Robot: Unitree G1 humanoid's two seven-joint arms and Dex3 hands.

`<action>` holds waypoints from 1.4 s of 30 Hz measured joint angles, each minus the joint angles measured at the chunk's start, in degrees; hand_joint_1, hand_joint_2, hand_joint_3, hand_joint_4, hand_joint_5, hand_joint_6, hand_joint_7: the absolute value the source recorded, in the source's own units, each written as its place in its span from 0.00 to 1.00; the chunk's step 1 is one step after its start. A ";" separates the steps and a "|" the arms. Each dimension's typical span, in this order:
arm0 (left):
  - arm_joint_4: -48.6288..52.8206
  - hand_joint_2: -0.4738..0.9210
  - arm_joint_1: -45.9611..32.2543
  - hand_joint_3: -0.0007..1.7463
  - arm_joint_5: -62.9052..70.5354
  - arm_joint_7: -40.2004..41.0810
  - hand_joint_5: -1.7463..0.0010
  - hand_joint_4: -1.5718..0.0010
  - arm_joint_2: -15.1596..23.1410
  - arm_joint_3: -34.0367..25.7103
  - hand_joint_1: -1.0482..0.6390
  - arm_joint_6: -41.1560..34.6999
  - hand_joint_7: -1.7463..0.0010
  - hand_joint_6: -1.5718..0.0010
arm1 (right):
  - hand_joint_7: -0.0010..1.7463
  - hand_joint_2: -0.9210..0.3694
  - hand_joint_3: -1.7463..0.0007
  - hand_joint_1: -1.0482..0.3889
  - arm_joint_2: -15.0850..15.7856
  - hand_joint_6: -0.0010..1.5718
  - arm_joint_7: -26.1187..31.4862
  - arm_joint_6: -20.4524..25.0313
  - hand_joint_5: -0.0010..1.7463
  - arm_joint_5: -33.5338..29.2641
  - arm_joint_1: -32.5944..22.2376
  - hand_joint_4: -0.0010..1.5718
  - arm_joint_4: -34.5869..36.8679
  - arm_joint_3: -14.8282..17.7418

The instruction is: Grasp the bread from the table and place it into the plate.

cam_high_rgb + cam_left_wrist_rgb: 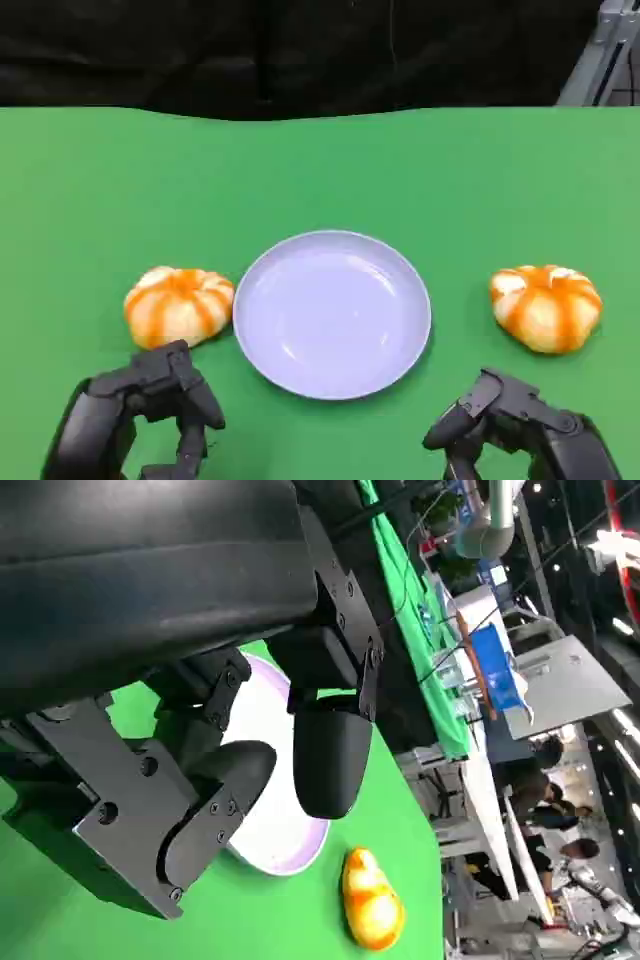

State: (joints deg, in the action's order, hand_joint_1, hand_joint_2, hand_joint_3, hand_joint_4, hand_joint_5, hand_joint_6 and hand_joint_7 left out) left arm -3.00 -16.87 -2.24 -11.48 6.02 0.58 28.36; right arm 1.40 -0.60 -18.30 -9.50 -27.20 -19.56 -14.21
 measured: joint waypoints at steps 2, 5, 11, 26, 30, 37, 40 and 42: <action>0.00 0.53 -0.04 0.89 -0.01 0.00 0.03 0.45 0.00 0.02 0.60 0.00 0.13 0.46 | 0.77 0.33 0.34 0.69 0.01 0.44 0.01 0.00 0.94 0.01 0.00 0.43 0.00 0.02; 0.00 0.53 -0.11 0.89 -0.01 -0.01 0.03 0.45 0.00 0.12 0.60 0.00 0.13 0.46 | 0.77 0.33 0.34 0.69 0.01 0.44 0.01 0.00 0.94 0.02 0.00 0.43 0.00 0.04; 0.00 0.52 -0.11 0.90 -0.03 -0.01 0.03 0.44 0.00 0.19 0.60 0.00 0.13 0.46 | 0.77 0.33 0.34 0.68 0.01 0.43 0.01 0.00 0.94 0.02 -0.02 0.42 -0.02 0.05; -0.01 0.89 0.43 0.25 -0.74 -0.36 0.41 0.60 0.54 -0.87 0.53 -0.77 0.64 0.54 | 0.77 0.33 0.33 0.69 -0.78 0.43 0.33 0.01 0.94 -0.85 -0.22 0.42 -0.28 -0.60; -0.03 0.97 2.01 0.12 5.10 1.15 0.46 0.63 2.42 -1.73 0.50 -1.49 0.73 0.57 | 0.78 0.34 0.32 0.69 -1.28 0.43 0.65 0.61 0.94 -0.84 -0.29 0.42 -0.50 -0.63; -7.49 0.98 3.01 0.01 16.95 2.59 0.61 0.75 5.37 -2.29 0.36 -11.14 0.92 0.70 | 0.78 0.32 0.35 0.69 -1.35 0.42 0.68 0.93 0.94 -0.84 -0.48 0.42 -1.24 -0.77; -9.78 0.99 3.84 0.00 19.37 3.02 0.60 0.76 5.74 -2.31 0.35 -14.54 0.93 0.70 | 0.78 0.32 0.34 0.69 -1.61 0.42 0.68 1.45 0.94 -0.84 -0.48 0.42 -1.56 -1.06; -10.43 0.99 4.03 0.00 20.23 3.10 0.60 0.76 5.89 -2.29 0.35 -15.61 0.94 0.70 | 0.79 0.32 0.34 0.69 -1.66 0.42 0.68 1.70 0.94 -0.84 -0.49 0.42 -1.58 -1.17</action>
State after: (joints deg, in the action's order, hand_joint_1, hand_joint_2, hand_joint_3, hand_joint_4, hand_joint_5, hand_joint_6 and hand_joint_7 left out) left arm -13.44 -12.84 17.99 -8.38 11.91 -1.71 12.75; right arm -0.26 0.08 -16.60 -10.34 -27.69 -21.14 -15.39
